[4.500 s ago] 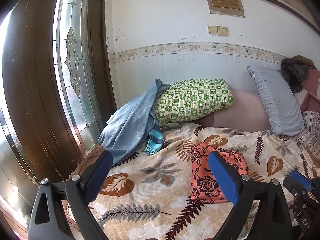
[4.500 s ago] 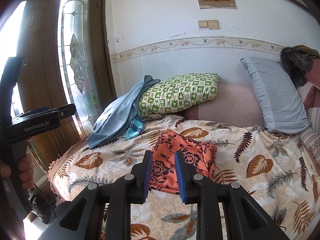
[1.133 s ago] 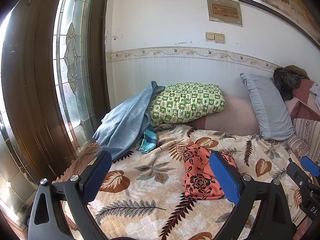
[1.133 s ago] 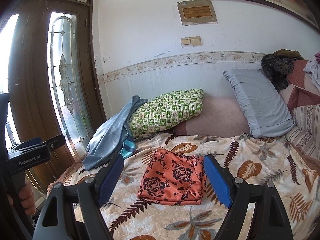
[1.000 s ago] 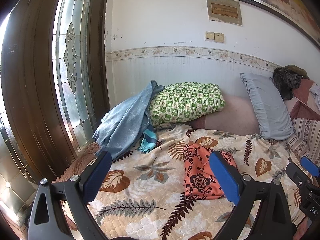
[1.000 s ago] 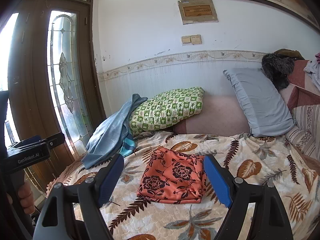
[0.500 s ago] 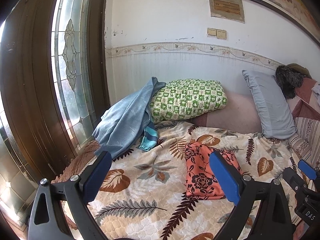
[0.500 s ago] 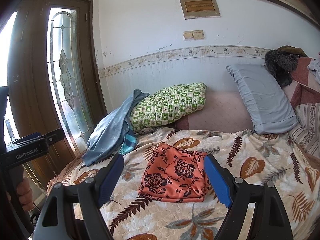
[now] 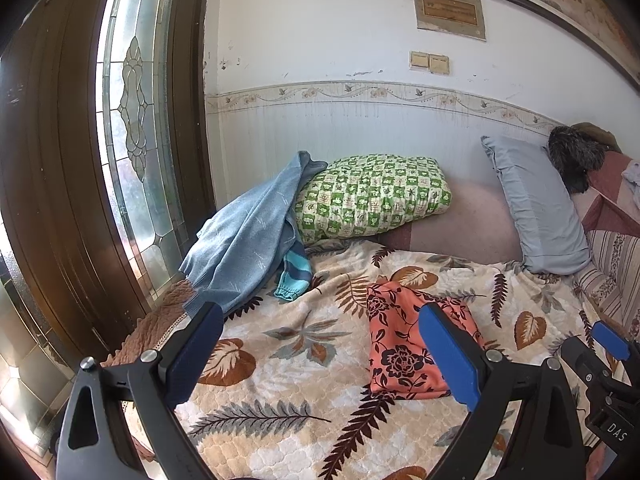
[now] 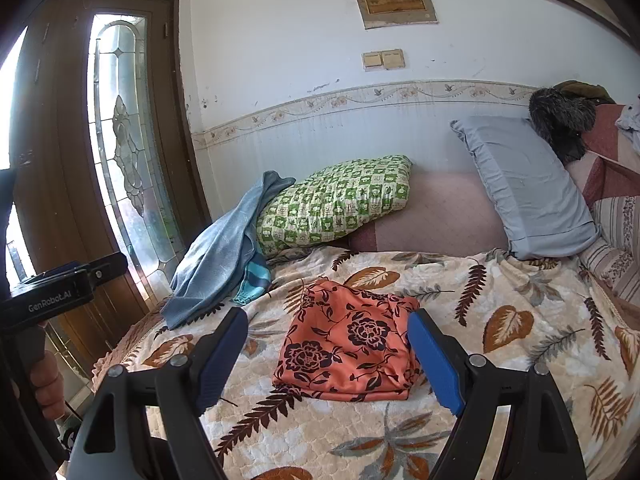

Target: Fold small clothes

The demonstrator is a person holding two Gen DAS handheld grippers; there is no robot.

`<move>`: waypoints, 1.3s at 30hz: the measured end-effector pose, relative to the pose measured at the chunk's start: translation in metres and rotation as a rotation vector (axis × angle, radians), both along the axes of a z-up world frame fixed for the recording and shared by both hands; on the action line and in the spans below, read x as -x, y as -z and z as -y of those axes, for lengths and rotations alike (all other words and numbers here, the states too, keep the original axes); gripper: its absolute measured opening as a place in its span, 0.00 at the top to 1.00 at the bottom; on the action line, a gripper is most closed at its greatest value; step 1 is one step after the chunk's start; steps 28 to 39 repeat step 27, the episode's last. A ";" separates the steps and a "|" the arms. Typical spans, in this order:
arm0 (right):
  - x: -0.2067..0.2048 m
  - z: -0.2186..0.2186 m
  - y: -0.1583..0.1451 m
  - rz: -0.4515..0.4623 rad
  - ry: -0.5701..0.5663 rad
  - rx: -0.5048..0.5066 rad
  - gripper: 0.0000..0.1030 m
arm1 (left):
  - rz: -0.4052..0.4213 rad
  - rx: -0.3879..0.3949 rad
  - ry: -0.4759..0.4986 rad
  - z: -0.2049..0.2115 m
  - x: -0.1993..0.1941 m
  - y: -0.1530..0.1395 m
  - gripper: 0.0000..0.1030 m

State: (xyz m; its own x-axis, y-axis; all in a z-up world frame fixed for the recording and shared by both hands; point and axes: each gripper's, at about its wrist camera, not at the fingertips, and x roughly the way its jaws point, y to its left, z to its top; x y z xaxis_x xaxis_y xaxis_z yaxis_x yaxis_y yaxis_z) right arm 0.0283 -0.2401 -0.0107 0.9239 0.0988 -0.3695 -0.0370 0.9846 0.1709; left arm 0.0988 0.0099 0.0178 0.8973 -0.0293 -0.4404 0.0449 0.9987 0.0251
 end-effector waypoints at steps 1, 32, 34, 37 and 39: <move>0.001 0.000 -0.001 0.005 0.000 0.002 0.18 | 0.003 0.001 0.001 0.000 0.001 0.000 0.05; -0.027 0.001 0.018 -0.048 -0.010 0.004 0.18 | -0.038 0.059 0.027 -0.004 -0.037 0.015 0.05; -0.027 0.001 0.018 -0.048 -0.010 0.004 0.18 | -0.038 0.059 0.027 -0.004 -0.037 0.015 0.05; -0.027 0.001 0.018 -0.048 -0.010 0.004 0.18 | -0.038 0.059 0.027 -0.004 -0.037 0.015 0.05; -0.027 0.001 0.018 -0.048 -0.010 0.004 0.18 | -0.038 0.059 0.027 -0.004 -0.037 0.015 0.05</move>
